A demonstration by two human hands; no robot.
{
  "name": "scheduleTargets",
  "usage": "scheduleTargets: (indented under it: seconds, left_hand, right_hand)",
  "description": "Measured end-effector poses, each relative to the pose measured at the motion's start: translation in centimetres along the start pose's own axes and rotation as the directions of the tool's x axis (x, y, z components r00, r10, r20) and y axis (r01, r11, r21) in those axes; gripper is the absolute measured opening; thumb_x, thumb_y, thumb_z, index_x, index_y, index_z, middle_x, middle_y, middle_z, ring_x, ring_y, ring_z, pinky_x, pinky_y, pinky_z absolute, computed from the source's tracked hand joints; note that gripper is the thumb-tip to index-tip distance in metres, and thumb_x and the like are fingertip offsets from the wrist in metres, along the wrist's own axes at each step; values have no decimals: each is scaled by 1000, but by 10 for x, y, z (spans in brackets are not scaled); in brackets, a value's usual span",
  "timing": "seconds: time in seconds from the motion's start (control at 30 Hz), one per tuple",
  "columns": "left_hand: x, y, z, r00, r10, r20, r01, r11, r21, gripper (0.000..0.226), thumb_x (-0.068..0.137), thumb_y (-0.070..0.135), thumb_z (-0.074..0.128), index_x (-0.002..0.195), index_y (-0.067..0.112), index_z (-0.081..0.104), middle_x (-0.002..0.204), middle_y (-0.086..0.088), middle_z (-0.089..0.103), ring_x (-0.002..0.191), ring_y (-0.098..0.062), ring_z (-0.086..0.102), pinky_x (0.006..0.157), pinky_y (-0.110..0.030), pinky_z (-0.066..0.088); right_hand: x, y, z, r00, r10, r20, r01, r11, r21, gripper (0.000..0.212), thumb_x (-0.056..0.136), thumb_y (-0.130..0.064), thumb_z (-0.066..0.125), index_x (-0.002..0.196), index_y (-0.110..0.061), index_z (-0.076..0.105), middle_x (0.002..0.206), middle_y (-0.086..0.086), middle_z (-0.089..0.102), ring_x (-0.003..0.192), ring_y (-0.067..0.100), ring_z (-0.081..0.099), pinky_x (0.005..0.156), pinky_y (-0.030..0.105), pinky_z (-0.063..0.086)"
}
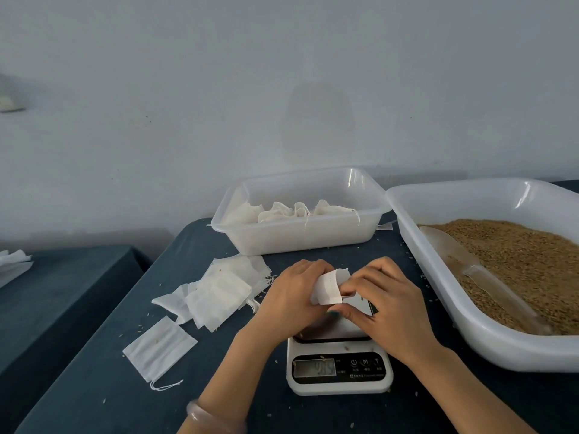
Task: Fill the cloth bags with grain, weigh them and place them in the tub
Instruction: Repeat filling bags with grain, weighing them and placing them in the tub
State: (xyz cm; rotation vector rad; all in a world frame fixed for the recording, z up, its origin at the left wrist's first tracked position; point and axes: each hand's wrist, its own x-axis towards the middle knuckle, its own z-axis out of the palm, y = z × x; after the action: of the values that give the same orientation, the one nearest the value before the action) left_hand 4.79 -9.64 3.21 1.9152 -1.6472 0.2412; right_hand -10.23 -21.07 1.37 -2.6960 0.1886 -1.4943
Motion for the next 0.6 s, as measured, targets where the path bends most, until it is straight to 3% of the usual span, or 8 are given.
scheduleTargets:
  seconds: [0.17,0.3,0.47,0.6]
  left_hand:
    - [2,-1,-2,997,-70,-29,67,994,-87,36,75,23,80,104,18,60,99,13,58,92,-3,47,73,-14,36]
    - [1,-3,-2,989,-132,-67,125,986,-107,31,79,25,78,103,21,59,92,25,49,90,-1,46,75,-6,35]
    - [1,-5,0,985,-150,-90,143,986,-82,31,79,26,78,102,20,58,93,16,50,88,-5,46,69,-10,35]
    - [0,-9,1,979,-170,-109,164,985,-60,32,78,25,77,103,20,57,95,15,51,89,-6,46,69,-21,35]
  right_hand:
    - [1,-2,-1,993,104,-62,-94,986,138,29,88,-47,62,89,-19,65,90,-11,62,90,7,52,73,16,42]
    - [2,-5,-6,965,221,-139,-181,950,254,14,91,-29,51,95,-18,57,92,-10,58,86,4,49,69,16,39]
    - [15,-23,-12,979,202,33,-205,972,114,19,85,-27,50,100,-18,59,98,-10,59,94,1,47,79,13,37]
    - [48,-32,-30,963,215,165,-216,976,-14,35,83,-31,60,116,-18,56,113,-6,59,108,17,51,90,32,43]
